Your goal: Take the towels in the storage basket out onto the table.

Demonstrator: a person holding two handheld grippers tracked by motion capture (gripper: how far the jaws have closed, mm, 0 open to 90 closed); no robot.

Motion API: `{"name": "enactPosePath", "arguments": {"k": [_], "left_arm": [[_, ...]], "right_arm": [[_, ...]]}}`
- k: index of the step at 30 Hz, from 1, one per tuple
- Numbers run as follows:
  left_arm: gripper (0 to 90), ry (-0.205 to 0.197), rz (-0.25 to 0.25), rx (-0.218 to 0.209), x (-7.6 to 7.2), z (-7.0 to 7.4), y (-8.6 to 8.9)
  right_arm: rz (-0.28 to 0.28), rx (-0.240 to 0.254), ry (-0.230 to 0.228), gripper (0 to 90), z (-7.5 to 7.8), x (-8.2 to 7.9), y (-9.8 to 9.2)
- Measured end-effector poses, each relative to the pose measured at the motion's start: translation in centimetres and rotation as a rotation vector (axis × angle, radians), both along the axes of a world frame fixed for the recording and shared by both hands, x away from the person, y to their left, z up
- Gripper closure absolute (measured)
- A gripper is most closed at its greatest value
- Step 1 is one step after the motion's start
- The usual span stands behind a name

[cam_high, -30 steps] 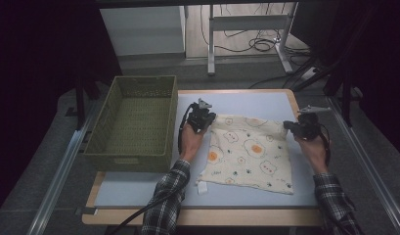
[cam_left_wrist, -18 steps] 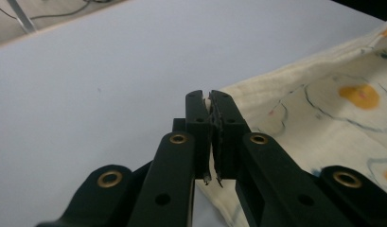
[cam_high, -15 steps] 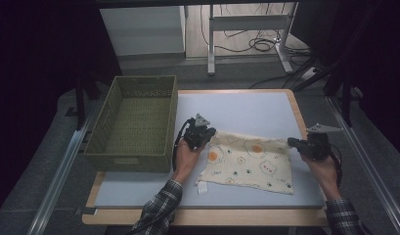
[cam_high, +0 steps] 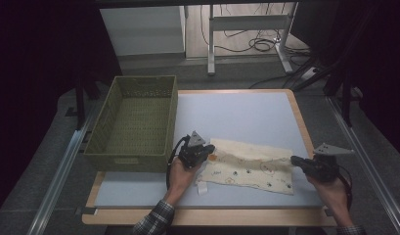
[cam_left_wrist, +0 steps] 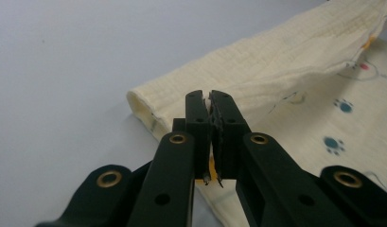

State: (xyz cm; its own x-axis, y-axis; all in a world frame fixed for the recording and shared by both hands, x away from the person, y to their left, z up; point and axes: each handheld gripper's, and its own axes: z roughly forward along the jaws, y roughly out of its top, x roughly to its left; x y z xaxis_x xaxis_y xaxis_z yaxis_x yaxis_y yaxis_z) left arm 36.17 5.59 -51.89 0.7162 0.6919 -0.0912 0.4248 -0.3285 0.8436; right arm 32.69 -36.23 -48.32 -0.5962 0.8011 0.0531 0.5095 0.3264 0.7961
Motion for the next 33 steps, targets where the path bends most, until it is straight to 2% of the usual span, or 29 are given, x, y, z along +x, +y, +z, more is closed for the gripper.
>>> {"name": "enactPosePath", "arguments": {"k": [9,11,15,22,25,28,33], "left_arm": [[86.7,-0.011,-0.028,-0.033,-3.2,-0.3,0.8],[86.6,-0.012,-0.031,-0.024,-3.6,-0.5,0.8],[86.6,-0.005,-0.029,-0.031,-4.1,-1.0,1.0],[85.9,0.025,-0.049,-0.027,-5.1,-1.8,1.4],[84.0,0.039,-0.072,-0.024,-5.6,-2.0,1.6],[77.0,0.041,-0.077,-0.014,-6.2,-1.9,2.0],[69.7,0.031,-0.068,-0.042,-6.9,-1.1,3.0]], "right_arm": [[0.037,-0.029,-0.001,87.4,-0.5,-2.6,0.5],[0.039,-0.032,0.007,87.3,-0.8,-2.9,0.5],[0.044,-0.027,0.023,87.3,-1.4,-3.2,0.5],[0.062,-0.012,0.044,87.0,-2.4,-4.4,0.5],[0.068,0.001,0.046,86.6,-2.6,-4.9,0.4],[0.082,0.016,0.05,82.9,-2.6,-5.9,0.1],[0.076,0.033,0.033,78.6,-1.8,-6.8,-0.6]]}}
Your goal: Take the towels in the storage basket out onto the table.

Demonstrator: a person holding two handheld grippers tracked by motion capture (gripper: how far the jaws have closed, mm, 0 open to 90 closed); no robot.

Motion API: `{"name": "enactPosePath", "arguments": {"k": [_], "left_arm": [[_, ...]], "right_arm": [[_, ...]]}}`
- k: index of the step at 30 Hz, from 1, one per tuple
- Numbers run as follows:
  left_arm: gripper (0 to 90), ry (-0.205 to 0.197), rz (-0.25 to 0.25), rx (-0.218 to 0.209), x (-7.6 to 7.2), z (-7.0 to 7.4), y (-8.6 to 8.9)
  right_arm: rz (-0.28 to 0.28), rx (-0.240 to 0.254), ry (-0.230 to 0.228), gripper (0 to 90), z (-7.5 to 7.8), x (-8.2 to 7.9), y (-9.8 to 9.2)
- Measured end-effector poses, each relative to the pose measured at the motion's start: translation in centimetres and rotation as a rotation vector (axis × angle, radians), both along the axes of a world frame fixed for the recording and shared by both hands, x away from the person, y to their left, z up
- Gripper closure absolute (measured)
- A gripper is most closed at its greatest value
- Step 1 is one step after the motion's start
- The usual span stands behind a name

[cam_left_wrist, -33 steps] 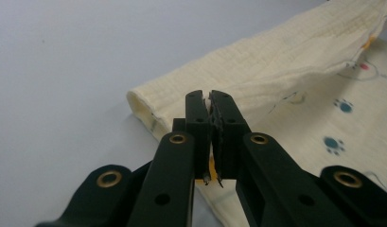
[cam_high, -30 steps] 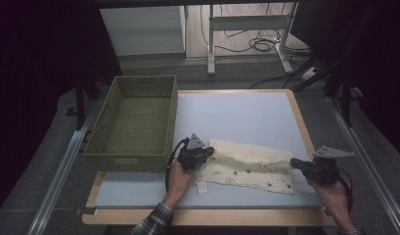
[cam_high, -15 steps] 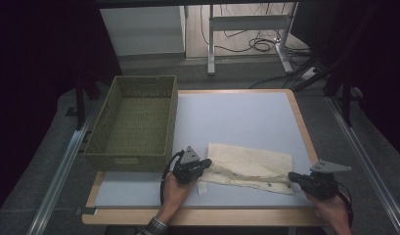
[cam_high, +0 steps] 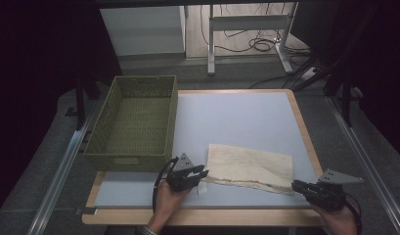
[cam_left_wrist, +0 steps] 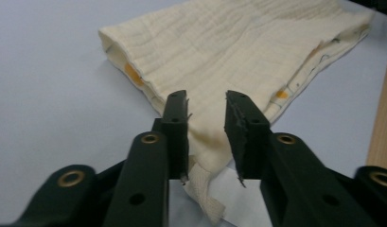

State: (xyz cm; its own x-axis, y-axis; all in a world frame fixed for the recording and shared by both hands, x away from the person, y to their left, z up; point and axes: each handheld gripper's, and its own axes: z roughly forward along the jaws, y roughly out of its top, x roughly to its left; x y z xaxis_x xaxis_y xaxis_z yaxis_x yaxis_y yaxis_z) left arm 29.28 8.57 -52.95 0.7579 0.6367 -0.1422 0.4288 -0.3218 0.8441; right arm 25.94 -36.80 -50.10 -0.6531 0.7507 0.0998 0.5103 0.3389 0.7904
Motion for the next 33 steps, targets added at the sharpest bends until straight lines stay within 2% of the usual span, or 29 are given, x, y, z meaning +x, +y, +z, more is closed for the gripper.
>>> {"name": "enactPosePath", "arguments": {"k": [2,5,9,12,16,17,18,19,20,22,23,25,26,29,31,33], "left_arm": [[65.4,0.0,-0.008,-0.005,0.1,0.3,-0.1],[63.3,0.018,-0.031,-0.013,0.4,0.3,-0.7],[62.4,0.034,-0.058,0.02,0.7,-0.2,-1.9],[61.4,0.041,-0.066,0.056,0.7,-0.7,-2.5],[60.9,0.032,-0.06,0.085,0.6,-0.8,-2.5],[60.9,0.031,-0.058,0.094,0.6,-0.9,-2.5],[60.9,0.03,-0.055,0.113,0.6,-1.1,-2.5],[61.0,0.03,-0.055,0.113,0.6,-1.1,-2.5],[60.9,0.031,-0.053,0.121,0.6,-1.2,-2.4],[61.5,0.026,-0.054,0.124,0.6,-1.2,-2.4],[62.6,0.019,-0.052,0.161,0.6,-1.2,-2.5],[64.5,0.022,-0.054,0.166,0.5,-1.2,-2.5],[68.0,0.027,-0.056,0.165,0.6,-1.2,-2.5],[82.8,0.026,-0.064,0.165,0.5,-1.0,-2.6],[88.3,0.019,-0.062,0.172,0.5,-1.0,-2.6],[89.6,0.013,-0.063,0.17,0.5,-0.6,-2.6]], "right_arm": [[-0.004,0.004,-0.01,76.8,0.6,-0.2,-0.2],[0.0,0.016,-0.008,75.9,1.0,0.1,0.0],[0.022,0.032,0.013,74.9,0.5,0.7,0.8],[0.079,0.048,0.028,73.2,-0.2,1.8,3.2],[0.141,0.031,0.05,71.6,-0.9,3.0,6.4],[0.141,0.031,0.05,71.6,-0.9,3.0,6.4],[0.165,0.016,0.054,70.8,-1.3,3.6,7.9],[0.165,0.016,0.054,70.8,-1.3,3.6,7.9],[0.19,0.001,0.051,70.2,-1.5,3.9,9.3],[0.204,-0.021,0.048,70.8,-1.7,4.1,10.2],[0.207,-0.044,0.044,71.7,-1.8,4.1,10.7],[0.208,-0.098,0.029,79.7,-2.1,4.2,11.2],[0.206,-0.11,0.022,84.3,-2.2,4.1,11.3],[0.202,-0.097,0.02,89.7,-2.1,4.0,11.2],[0.2,-0.097,0.015,89.7,-1.9,3.9,11.2],[0.205,-0.09,-0.004,89.8,-1.0,3.5,11.1]]}}
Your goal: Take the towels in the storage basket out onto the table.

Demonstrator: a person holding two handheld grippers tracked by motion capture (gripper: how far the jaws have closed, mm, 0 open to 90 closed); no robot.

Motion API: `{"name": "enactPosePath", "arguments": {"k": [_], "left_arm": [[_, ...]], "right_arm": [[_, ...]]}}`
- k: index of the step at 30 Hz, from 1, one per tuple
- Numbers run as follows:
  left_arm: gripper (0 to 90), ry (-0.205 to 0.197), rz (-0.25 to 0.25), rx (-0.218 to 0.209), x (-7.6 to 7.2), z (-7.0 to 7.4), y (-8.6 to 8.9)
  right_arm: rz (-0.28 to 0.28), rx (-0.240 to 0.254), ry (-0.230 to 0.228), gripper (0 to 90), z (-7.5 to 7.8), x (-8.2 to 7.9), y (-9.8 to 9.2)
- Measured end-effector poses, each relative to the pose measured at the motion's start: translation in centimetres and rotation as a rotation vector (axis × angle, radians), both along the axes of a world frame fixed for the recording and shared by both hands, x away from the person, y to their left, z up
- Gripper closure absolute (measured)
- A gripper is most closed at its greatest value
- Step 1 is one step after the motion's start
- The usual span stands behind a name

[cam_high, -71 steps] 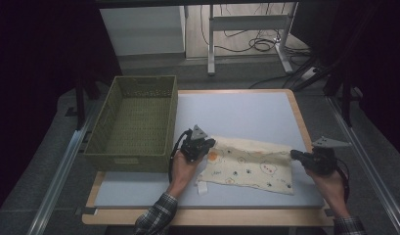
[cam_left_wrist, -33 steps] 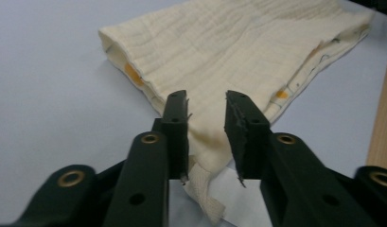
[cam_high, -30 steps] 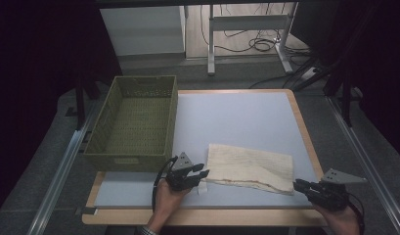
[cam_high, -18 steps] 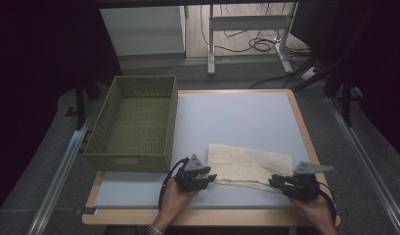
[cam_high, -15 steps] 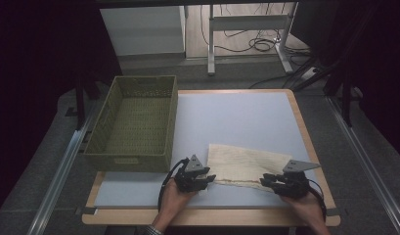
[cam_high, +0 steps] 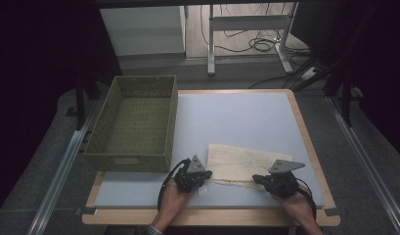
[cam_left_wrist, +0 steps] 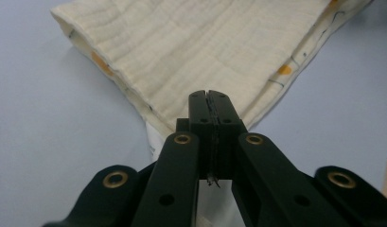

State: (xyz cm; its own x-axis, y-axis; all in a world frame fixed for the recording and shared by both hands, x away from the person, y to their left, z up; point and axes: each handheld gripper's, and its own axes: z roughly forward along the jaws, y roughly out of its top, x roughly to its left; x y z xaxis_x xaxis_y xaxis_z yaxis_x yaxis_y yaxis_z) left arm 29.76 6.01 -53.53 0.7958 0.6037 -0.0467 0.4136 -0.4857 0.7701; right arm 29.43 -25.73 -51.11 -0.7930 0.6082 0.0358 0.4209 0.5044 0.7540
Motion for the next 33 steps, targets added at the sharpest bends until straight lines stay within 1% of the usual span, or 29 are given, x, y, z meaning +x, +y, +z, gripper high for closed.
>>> {"name": "enactPosePath", "arguments": {"k": [1,2,3,4,6,7,8,9,10,11,12,13,15,16,17,18,19,20,21,22,23,24,25,27,28,29,31,32,33], "left_arm": [[89.7,-0.003,0.004,-0.007,-0.1,0.1,0.0],[89.7,-0.003,0.004,-0.007,-0.1,0.1,0.0],[89.7,-0.009,0.006,-0.012,-0.2,0.4,0.2],[89.8,-0.009,0.006,-0.012,-0.2,0.4,0.2],[89.8,-0.009,0.01,-0.017,-0.4,0.6,0.5],[89.7,-0.005,0.01,-0.019,-0.4,0.6,0.6],[89.4,0.0,0.007,-0.016,-0.4,0.6,0.6],[89.2,0.012,0.003,-0.01,-0.5,0.3,0.6],[88.7,0.012,0.003,-0.01,-0.5,0.3,0.6],[88.7,0.019,0.002,-0.008,-0.5,0.1,0.6],[87.3,0.028,0.002,-0.011,-0.5,-0.1,0.6],[84.1,0.03,0.0,-0.023,-0.5,-0.1,0.7],[74.0,0.024,0.007,-0.034,-0.4,0.1,0.8],[64.8,0.015,0.014,-0.042,-0.3,0.3,0.8],[61.5,0.007,0.027,-0.058,-0.1,0.8,0.9],[59.8,0.007,0.027,-0.058,-0.1,0.8,0.9],[56.5,0.003,0.04,-0.076,0.5,1.3,0.9],[54.5,0.003,0.04,-0.076,0.5,1.3,0.9],[53.2,0.002,0.064,-0.078,1.5,1.6,0.7],[52.8,0.002,0.064,-0.078,1.5,1.6,0.7],[52.7,0.012,0.079,-0.087,2.6,1.7,0.4],[52.8,0.012,0.079,-0.087,2.6,1.7,0.4],[53.0,0.018,0.09,-0.09,3.5,1.8,-0.1],[53.1,0.01,0.102,-0.074,4.4,1.9,-0.7],[53.2,0.01,0.102,-0.074,4.4,1.9,-0.7],[53.1,0.0,0.119,-0.06,5.3,2.2,-1.2],[53.2,-0.015,0.145,-0.05,6.4,2.6,-1.6],[53.0,-0.015,0.145,-0.05,6.4,2.6,-1.6],[53.0,-0.016,0.163,-0.052,7.2,2.8,-1.7]], "right_arm": [[0.004,0.002,-0.005,89.8,0.3,-0.2,0.0],[0.004,0.002,-0.005,89.8,0.3,-0.2,0.0],[0.014,0.012,-0.014,89.8,0.9,-0.6,0.0],[0.014,0.012,-0.014,89.8,0.9,-0.6,0.0],[0.031,0.011,-0.014,89.8,1.2,-1.1,0.2],[0.037,0.007,-0.01,89.8,1.2,-1.3,0.3],[0.042,-0.008,-0.004,89.7,0.7,-1.4,0.5],[0.043,-0.013,0.001,89.7,0.4,-1.3,0.5],[0.042,-0.015,0.013,89.7,0.0,-1.1,0.5],[0.042,-0.015,0.013,89.7,0.0,-1.1,0.5],[0.04,-0.012,0.027,89.6,-0.5,-1.0,0.4],[0.039,-0.006,0.049,89.0,-0.9,-0.8,0.4],[0.035,0.011,0.06,85.0,-1.1,-0.7,0.1],[0.023,0.025,0.045,80.8,-0.6,-0.7,-0.4],[0.015,0.033,0.039,79.8,-0.3,-0.7,-0.6],[0.015,0.033,0.039,79.8,-0.3,-0.7,-0.6],[-0.006,0.043,0.028,77.9,0.4,-0.5,-1.4],[-0.015,0.043,0.022,77.5,0.7,-0.3,-1.7],[-0.037,0.04,0.014,77.2,1.0,-0.1,-2.3],[-0.037,0.04,0.014,77.2,1.0,-0.1,-2.3],[-0.08,0.032,-0.002,77.2,1.3,0.6,-3.6],[-0.08,0.032,-0.002,77.2,1.3,0.6,-3.6],[-0.12,0.034,-0.003,77.2,1.4,1.4,-4.7],[-0.165,0.041,-0.006,76.9,1.5,2.1,-6.0],[-0.165,0.041,-0.006,76.9,1.5,2.1,-6.0],[-0.205,0.043,-0.019,76.2,1.7,2.8,-7.0],[-0.237,0.042,-0.031,75.3,1.9,3.5,-7.8],[-0.237,0.042,-0.031,75.3,1.9,3.5,-7.8],[-0.273,0.032,-0.044,74.4,2.1,4.2,-8.6]]}}
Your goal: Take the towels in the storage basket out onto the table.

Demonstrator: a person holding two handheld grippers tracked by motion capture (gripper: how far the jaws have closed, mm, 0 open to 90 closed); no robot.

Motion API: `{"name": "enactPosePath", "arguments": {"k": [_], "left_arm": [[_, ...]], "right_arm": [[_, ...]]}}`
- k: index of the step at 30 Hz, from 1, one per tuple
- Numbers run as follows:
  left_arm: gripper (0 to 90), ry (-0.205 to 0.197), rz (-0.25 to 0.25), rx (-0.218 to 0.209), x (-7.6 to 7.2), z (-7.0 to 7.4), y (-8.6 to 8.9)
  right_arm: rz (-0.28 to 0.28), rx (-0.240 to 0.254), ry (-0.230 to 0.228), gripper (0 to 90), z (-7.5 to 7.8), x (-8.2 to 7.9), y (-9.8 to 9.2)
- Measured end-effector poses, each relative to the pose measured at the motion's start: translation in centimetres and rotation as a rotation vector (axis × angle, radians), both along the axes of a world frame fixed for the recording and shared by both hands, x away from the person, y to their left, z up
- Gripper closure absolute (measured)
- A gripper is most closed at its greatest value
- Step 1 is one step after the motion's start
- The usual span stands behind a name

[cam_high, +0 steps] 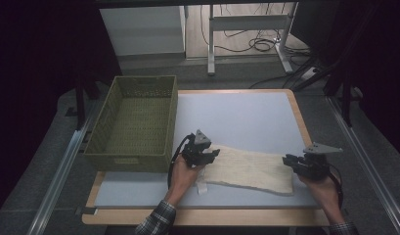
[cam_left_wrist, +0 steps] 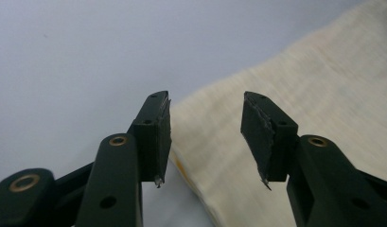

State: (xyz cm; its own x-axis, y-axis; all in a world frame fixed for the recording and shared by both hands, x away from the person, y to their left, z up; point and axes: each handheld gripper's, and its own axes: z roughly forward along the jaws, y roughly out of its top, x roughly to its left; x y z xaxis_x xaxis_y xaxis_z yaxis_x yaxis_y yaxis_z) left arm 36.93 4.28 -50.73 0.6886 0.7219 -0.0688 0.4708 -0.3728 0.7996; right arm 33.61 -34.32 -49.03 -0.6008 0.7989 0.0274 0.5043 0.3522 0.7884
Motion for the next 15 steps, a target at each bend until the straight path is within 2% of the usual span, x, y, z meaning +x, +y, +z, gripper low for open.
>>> {"name": "enactPosePath", "arguments": {"k": [2,3,4,5,8,9,10,11,12,14,15], "left_arm": [[52.9,-0.001,0.027,0.002,1.0,0.2,-0.1],[52.8,-0.001,0.027,0.002,1.0,0.2,-0.1],[52.5,0.01,0.048,0.009,1.9,0.0,-0.2],[52.4,0.01,0.048,0.009,1.9,0.0,-0.2],[52.3,0.043,0.077,0.039,3.2,-1.2,-0.1],[52.2,0.043,0.077,0.039,3.2,-1.2,-0.1],[51.6,0.061,0.083,0.055,3.5,-2.0,-0.1],[51.0,0.061,0.083,0.055,3.5,-2.0,-0.1],[50.5,0.069,0.082,0.07,3.6,-2.6,-0.1],[50.6,0.071,0.073,0.068,3.7,-3.1,-0.1],[51.4,0.071,0.071,0.053,3.6,-3.2,0.0]], "right_arm": [[-0.034,0.004,-0.005,72.6,0.0,0.7,-0.7],[-0.034,0.004,-0.005,72.6,0.0,0.7,-0.7],[-0.066,0.006,-0.005,71.0,-0.2,1.4,-1.1],[-0.066,0.006,-0.005,71.0,-0.2,1.4,-1.1],[-0.09,-0.012,0.02,68.5,-1.4,2.4,-1.5],[-0.09,-0.012,0.02,68.5,-1.4,2.4,-1.5],[-0.101,-0.036,0.032,66.1,-2.1,2.6,-1.5],[-0.101,-0.036,0.032,66.1,-2.1,2.6,-1.5],[-0.096,-0.046,0.048,62.9,-2.8,2.7,-1.5],[-0.094,-0.048,0.05,63.1,-3.1,2.7,-1.5],[-0.095,-0.034,0.037,65.0,-3.3,2.6,-1.6]]}}
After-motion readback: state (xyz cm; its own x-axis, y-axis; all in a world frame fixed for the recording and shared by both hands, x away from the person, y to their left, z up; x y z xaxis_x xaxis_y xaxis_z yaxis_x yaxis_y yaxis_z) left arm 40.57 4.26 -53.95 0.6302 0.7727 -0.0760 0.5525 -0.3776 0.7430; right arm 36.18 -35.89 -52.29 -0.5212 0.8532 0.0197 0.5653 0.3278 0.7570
